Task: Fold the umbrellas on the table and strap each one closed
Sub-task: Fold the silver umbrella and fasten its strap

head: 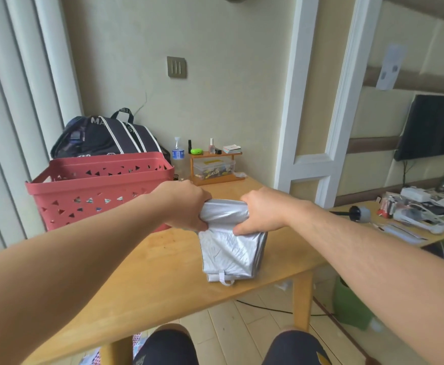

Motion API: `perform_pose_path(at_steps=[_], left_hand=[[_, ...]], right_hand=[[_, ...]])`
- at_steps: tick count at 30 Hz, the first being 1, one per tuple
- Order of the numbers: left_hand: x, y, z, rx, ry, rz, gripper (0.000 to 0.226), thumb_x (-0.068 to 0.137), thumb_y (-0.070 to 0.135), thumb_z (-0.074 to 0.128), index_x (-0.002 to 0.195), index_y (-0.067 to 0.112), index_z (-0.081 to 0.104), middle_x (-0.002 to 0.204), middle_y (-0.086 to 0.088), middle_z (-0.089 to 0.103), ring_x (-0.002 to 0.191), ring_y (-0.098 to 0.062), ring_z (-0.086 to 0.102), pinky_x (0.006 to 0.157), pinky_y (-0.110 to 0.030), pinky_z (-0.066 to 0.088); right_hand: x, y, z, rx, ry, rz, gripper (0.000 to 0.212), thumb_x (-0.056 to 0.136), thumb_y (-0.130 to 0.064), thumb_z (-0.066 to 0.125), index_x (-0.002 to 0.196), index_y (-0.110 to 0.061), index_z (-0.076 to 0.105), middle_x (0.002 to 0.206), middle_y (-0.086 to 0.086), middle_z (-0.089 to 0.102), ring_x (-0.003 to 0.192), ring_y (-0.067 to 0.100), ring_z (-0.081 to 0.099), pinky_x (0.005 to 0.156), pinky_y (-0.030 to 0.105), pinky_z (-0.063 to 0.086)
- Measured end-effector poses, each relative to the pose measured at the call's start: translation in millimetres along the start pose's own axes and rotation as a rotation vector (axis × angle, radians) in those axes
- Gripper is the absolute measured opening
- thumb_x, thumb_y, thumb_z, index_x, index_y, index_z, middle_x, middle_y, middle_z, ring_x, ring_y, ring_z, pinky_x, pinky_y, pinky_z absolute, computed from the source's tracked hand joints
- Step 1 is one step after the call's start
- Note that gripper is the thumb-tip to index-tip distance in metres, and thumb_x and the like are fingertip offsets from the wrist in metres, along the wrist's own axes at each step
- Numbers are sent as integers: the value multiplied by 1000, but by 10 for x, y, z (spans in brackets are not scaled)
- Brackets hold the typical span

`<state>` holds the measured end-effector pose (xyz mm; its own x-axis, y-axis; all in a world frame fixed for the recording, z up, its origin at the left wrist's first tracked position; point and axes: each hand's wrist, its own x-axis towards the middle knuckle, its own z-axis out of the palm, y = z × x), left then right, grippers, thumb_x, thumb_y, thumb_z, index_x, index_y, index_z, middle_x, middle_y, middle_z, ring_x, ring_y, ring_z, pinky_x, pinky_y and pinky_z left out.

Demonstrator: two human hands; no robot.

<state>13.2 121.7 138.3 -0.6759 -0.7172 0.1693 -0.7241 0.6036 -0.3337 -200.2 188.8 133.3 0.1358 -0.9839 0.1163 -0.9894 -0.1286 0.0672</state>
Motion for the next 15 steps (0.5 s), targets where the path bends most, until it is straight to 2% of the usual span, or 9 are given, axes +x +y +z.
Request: perform_pose_path(at_steps=[5, 8, 10, 12, 14, 15], left_hand=[[-96, 151, 146, -131, -24, -24, 26, 75, 42, 72, 95, 30, 61, 78, 9, 61, 75, -21, 61, 61, -32, 53], [-105, 246, 100, -153, -41, -44, 21, 74, 35, 73, 86, 25, 59, 76, 4, 62, 70, -21, 60, 58, -30, 48], [-106, 289, 58, -164, -29, -61, 20, 74, 32, 72, 83, 20, 58, 74, 0, 64, 68, -23, 61, 57, -30, 46], [-135, 272, -1, -177, -25, -72, 19, 73, 31, 71, 84, 19, 60, 73, -1, 67, 68, -23, 64, 56, -30, 49], [-187, 201, -56, -201, -41, -77, 20, 72, 30, 71, 87, 19, 63, 71, 0, 70, 64, -19, 65, 56, -31, 54], [-219, 170, -70, -224, -57, -81, 20, 73, 30, 72, 86, 18, 63, 69, 0, 70, 61, -17, 64, 55, -31, 54]], right_hand=[[-58, 68, 236, 23, -1, 51, 56, 66, -82, 64, 87, -30, 60, 84, -7, 64, 79, 17, 63, 72, 43, 60], [-19, -67, 220, -60, 94, -23, 68, 68, -84, 59, 119, -40, 54, 113, -7, 56, 112, 20, 53, 91, 46, 53], [9, -273, 183, -101, 238, -125, 67, 77, -75, 63, 131, -39, 50, 122, -6, 52, 121, 22, 48, 98, 45, 49], [31, -374, 202, -166, 364, -170, 53, 82, -68, 66, 119, -32, 52, 116, -5, 58, 116, 23, 56, 87, 40, 51], [-10, -263, 224, -198, 390, -106, 49, 85, -72, 64, 100, -29, 46, 110, -4, 64, 107, 25, 61, 70, 36, 45], [-46, -161, 236, -219, 382, -81, 50, 87, -73, 62, 95, -28, 41, 108, -4, 64, 105, 25, 61, 67, 34, 40]])
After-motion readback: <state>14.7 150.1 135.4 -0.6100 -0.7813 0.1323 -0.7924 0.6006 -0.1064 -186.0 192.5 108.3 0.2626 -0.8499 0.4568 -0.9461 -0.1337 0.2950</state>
